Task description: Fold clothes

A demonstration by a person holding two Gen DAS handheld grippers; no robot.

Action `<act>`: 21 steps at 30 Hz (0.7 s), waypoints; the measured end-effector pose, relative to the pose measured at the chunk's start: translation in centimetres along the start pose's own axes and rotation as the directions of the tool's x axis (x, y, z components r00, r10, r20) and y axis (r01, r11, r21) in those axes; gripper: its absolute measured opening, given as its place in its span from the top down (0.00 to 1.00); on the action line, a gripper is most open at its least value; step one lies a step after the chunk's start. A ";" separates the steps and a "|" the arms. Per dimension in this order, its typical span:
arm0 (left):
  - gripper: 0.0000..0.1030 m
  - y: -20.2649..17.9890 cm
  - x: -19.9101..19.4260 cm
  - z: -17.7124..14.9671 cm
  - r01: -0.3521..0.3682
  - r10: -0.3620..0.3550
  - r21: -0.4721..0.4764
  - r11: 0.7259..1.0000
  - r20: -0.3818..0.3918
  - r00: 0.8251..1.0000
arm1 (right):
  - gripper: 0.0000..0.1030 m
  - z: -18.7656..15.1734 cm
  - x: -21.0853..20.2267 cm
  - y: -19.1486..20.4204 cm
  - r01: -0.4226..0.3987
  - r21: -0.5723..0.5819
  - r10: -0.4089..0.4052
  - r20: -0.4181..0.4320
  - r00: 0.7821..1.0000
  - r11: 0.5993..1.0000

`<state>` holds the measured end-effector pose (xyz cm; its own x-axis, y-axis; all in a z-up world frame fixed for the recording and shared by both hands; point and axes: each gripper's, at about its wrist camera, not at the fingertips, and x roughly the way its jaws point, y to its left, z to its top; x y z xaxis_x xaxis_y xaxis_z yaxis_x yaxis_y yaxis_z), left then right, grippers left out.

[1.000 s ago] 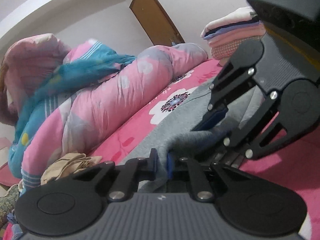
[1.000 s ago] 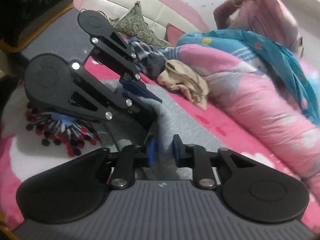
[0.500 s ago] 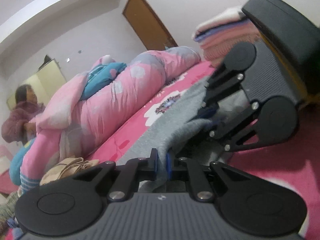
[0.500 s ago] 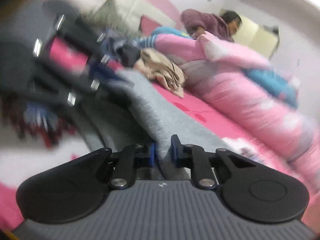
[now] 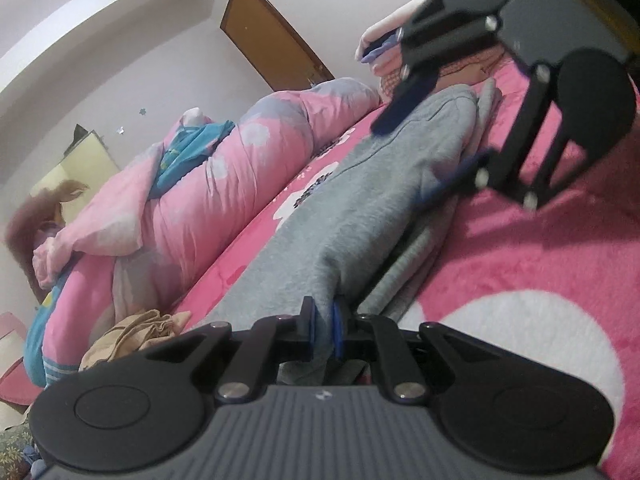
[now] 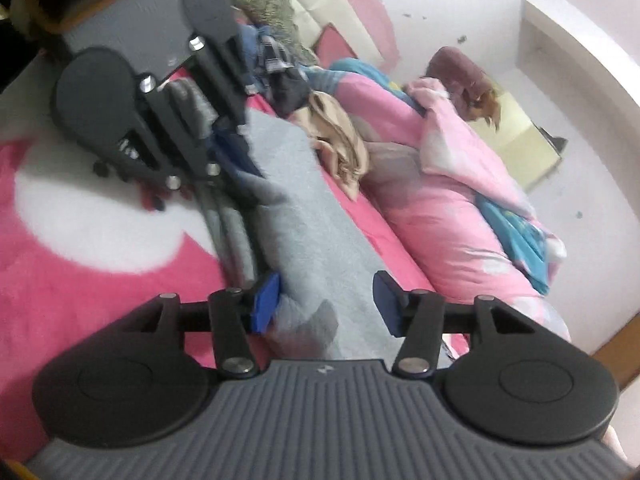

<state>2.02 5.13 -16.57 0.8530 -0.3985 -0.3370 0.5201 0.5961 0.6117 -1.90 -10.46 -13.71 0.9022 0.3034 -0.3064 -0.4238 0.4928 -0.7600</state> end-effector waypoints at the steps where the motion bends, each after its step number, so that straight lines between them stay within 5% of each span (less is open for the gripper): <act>1: 0.91 0.0 0.0 0.0 0.000 0.000 -0.001 1.000 -0.002 1.000 | 0.50 -0.2 -0.2 -0.1 0.008 -0.009 -0.008 -0.011 1.000 1.000; 8: 0.91 -0.2 -0.3 0.0 -0.007 0.008 0.014 1.000 -0.023 1.000 | 0.52 1.4 -2.1 -1.9 -0.122 0.138 0.112 0.082 0.990 0.983; 11: 0.91 -0.3 -0.4 0.1 -0.007 0.008 0.025 1.000 -0.033 0.999 | 0.62 1.8 -1.1 -2.9 -0.138 0.224 0.117 0.105 0.988 0.965; 14: 0.90 -0.4 -0.5 0.1 -0.003 0.004 0.035 0.999 -0.046 0.999 | 0.76 1.6 0.8 -3.6 -0.181 0.368 0.148 0.116 0.982 0.912; 17: 0.82 -0.4 -0.4 -0.1 0.007 -0.004 0.037 0.999 -0.069 0.998 | 0.83 0.2 4.4 -2.7 -0.249 0.534 0.260 0.056 0.964 0.808; 21: 0.75 0.4 -2.1 -0.1 -0.002 0.001 -0.014 1.000 -0.093 0.996 | 0.83 -0.5 5.7 -1.5 -0.245 0.542 0.274 0.028 0.961 0.804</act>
<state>0.41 6.33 -15.66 0.8538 -0.3316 -0.4013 0.5187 0.6064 0.6026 3.88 -9.89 -14.63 0.7488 0.4498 -0.4868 -0.6050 0.7638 -0.2250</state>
